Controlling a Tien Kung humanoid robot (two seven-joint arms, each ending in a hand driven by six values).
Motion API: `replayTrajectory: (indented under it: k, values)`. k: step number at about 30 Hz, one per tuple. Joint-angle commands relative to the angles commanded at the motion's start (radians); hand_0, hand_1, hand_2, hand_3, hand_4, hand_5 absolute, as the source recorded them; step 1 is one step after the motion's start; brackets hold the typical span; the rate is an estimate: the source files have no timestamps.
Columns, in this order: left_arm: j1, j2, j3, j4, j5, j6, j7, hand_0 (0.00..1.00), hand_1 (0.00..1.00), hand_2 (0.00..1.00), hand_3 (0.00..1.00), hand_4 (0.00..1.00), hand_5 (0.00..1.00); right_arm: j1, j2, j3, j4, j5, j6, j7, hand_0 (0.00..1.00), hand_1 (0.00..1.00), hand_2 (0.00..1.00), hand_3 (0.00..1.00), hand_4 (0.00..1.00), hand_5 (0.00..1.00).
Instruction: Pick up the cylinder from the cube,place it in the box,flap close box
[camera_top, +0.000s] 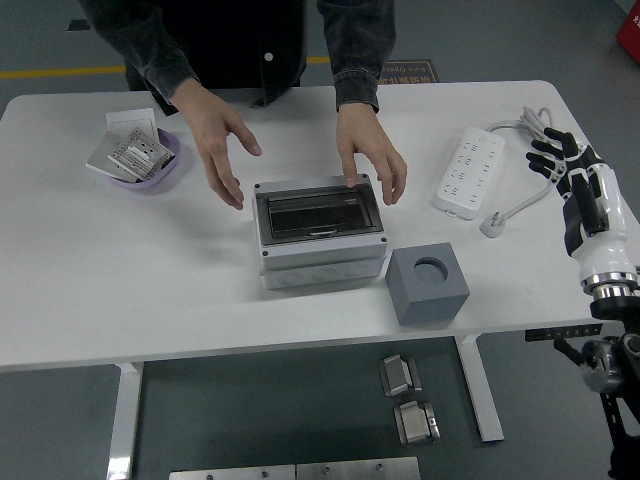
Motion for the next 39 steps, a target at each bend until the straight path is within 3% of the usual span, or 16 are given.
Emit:
replayTrajectory:
  k: [5, 15, 32, 39]
  values:
    - [0.000, -0.001, 0.000, 0.000, 0.002, 0.001, 0.000, 0.648, 0.645, 0.517, 0.661, 0.697, 0.341, -0.001, 0.008, 0.006, -0.018, -0.110, 0.028, -0.102, 0.695, 0.617, 0.593, 0.696, 0.896, 0.760]
    - [-0.001, -0.001, -0.002, 0.000, 0.005, 0.001, 0.003, 0.648, 0.645, 0.517, 0.661, 0.698, 0.341, 0.012, 0.004, -0.031, 0.037, 0.068, 0.037, 0.078, 0.706, 0.623, 0.598, 0.703, 0.847, 0.725]
    - [-0.002, -0.004, 0.002, 0.000, -0.002, 0.000, 0.003, 0.648, 0.645, 0.517, 0.662, 0.698, 0.342, 0.009, -0.001, -0.052, 0.020, 0.110, 0.009, 0.078, 0.667, 0.602, 0.591, 0.676, 0.837, 0.704]
    - [-0.001, -0.003, 0.019, 0.000, -0.018, -0.001, 0.000, 0.648, 0.645, 0.517, 0.662, 0.698, 0.343, 0.012, -0.008, -0.091, 0.031, 0.213, 0.051, 0.128, 0.667, 0.603, 0.588, 0.674, 0.824, 0.692]
